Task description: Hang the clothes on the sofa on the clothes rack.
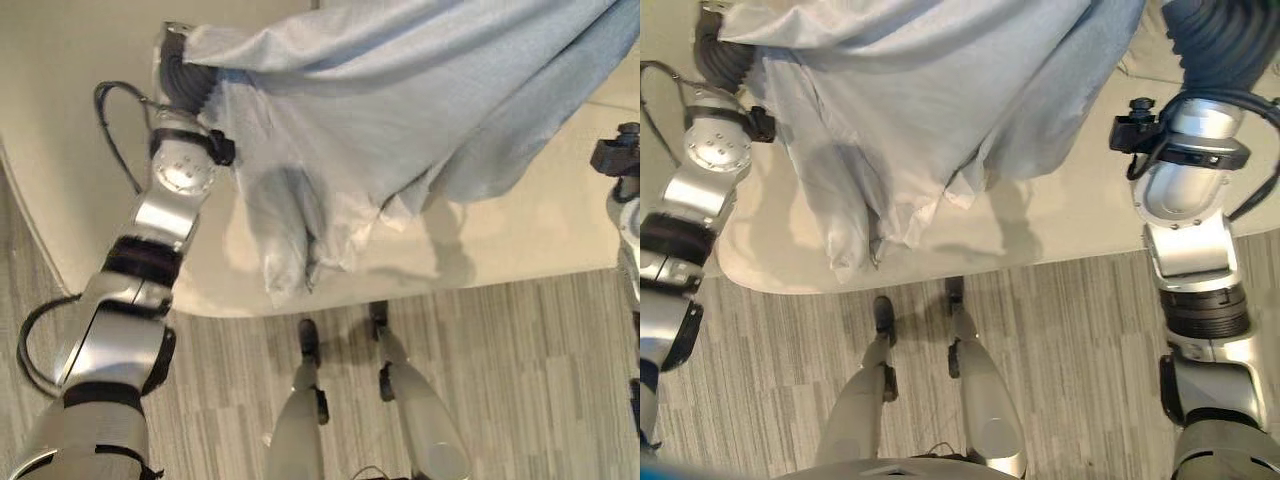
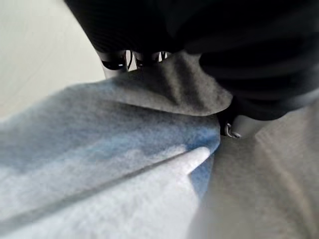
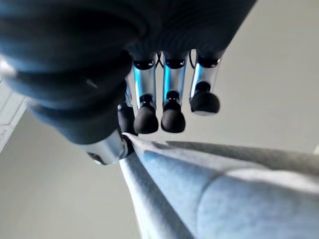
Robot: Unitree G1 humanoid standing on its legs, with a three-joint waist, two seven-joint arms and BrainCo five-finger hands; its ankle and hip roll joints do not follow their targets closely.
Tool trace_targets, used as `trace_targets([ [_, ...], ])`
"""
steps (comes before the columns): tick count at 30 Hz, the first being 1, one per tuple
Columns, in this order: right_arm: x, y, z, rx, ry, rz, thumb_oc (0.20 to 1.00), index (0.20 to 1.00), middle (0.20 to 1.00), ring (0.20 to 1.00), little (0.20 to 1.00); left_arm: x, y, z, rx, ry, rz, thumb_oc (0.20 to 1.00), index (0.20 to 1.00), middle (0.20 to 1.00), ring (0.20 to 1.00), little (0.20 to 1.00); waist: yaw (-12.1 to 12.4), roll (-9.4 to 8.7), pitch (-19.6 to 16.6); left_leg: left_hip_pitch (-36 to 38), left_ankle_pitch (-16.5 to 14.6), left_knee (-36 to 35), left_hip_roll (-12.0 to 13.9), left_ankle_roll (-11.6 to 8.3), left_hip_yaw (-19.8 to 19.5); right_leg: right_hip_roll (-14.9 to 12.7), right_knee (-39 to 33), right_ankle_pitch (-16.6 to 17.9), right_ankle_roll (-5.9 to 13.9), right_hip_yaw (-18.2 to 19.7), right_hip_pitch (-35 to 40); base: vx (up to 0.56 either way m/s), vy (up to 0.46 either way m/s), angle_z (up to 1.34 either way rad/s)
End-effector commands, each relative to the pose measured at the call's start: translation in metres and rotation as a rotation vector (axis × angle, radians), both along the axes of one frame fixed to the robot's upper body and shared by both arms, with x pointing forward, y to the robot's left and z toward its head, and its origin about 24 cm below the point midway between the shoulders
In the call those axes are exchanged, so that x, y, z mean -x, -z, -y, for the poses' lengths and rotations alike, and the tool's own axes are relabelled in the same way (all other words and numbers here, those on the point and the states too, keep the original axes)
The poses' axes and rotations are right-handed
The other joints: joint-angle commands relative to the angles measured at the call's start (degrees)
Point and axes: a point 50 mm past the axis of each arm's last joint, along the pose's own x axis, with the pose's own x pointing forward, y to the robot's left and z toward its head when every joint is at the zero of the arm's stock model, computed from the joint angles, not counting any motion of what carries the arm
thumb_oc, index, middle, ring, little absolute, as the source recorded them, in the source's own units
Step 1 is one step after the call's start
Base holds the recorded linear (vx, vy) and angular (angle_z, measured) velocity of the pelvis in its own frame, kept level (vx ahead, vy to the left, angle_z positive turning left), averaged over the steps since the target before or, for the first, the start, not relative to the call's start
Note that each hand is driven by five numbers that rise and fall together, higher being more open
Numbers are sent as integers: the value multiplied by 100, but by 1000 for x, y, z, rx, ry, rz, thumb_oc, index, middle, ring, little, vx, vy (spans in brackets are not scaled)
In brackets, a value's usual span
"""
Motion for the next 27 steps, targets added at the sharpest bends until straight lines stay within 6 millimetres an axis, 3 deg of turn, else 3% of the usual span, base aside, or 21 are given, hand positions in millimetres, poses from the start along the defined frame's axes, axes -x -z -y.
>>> trace_targets([
  [1, -18, 38, 1, 71, 35, -185, 200, 200, 200, 200, 200, 7, 11, -7, -36, -16, 39, 200, 200, 200, 200, 200, 46, 9, -1366, 201, -193, 26, -63, 41, -75, -491, 52, -622, 824, -283, 751, 229, -80, 35],
  [10, -46, 66, 0, 114, 16, -406, 200, 200, 200, 200, 200, 24, 16, -20, -132, -47, 11, 200, 200, 200, 200, 200, 345, 143, -2104, 1247, -329, 26, 61, -25, -170, -391, 58, -987, 709, -597, 1881, 101, -90, 20],
  [14, -56, 89, -12, 162, -8, -515, 200, 200, 200, 200, 200, 27, 18, -24, -162, -64, -9, 200, 200, 200, 200, 200, 530, 217, -2357, 1613, -349, 26, 121, -72, -269, -337, 59, -1199, 663, -788, 2381, 56, -111, 19],
  [20, -60, 87, -15, 169, -8, -519, 200, 200, 200, 200, 200, 26, 14, -27, -176, -80, -9, 200, 200, 200, 200, 200, 629, 255, -2446, 1785, -321, 31, 186, -113, -348, -281, 52, -1336, 625, -895, 2650, 5, -50, 15],
  [27, -59, 70, -16, 160, 27, -443, 200, 200, 200, 200, 200, 29, 5, -27, -149, -91, 35, 200, 200, 200, 200, 200, 797, 237, -2443, 1729, -328, 180, 182, -156, -494, -311, 52, -1406, 615, -1139, 2816, -38, 13, 20],
])
